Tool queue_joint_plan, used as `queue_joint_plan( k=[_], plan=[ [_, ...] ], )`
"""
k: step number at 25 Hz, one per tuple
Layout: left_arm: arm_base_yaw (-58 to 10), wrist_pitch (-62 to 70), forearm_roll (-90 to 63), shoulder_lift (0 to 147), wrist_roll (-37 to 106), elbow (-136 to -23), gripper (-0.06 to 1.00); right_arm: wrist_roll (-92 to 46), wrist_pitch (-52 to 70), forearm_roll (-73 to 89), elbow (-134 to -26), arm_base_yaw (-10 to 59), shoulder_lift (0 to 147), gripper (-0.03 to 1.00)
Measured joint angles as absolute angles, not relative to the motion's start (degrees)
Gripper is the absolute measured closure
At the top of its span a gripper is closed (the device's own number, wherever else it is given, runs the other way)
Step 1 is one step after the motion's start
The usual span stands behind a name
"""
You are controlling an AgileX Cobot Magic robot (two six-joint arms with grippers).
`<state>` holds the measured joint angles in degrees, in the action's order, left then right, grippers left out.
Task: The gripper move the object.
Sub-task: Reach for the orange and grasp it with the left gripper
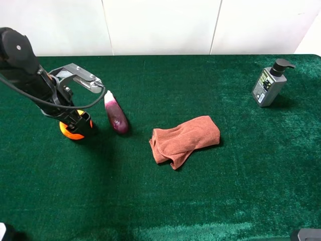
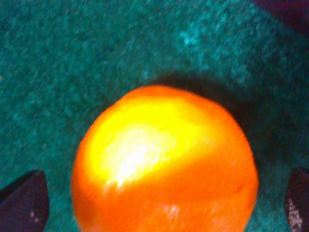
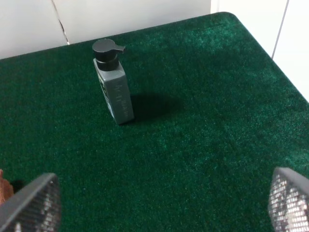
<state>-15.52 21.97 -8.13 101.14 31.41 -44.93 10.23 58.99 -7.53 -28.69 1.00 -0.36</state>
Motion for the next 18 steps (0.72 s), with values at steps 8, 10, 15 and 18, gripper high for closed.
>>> queue_joint_plan(
  k=[8,10,15,18],
  plan=[
    [-15.5,20.4,-12.1,105.8,35.5,-45.0,-0.05,10.2,59.0,-7.5,-28.7,1.0,-0.4,0.31],
    [-15.5,20.4,-12.1,106.0,35.6,-45.0,-0.05,10.2,59.0,-7.5,-28.7,1.0,-0.4,0.31],
    [-15.5,19.9,-12.1,106.0,35.7,-45.0,0.1,10.2,59.0,-7.5,-28.7,1.0,-0.4,0.31],
    [-15.5,19.9,-12.1,106.0,35.7,-45.0,0.2,10.2,59.0,-7.5,-28.7,1.0,-0.4,0.31]
  ],
)
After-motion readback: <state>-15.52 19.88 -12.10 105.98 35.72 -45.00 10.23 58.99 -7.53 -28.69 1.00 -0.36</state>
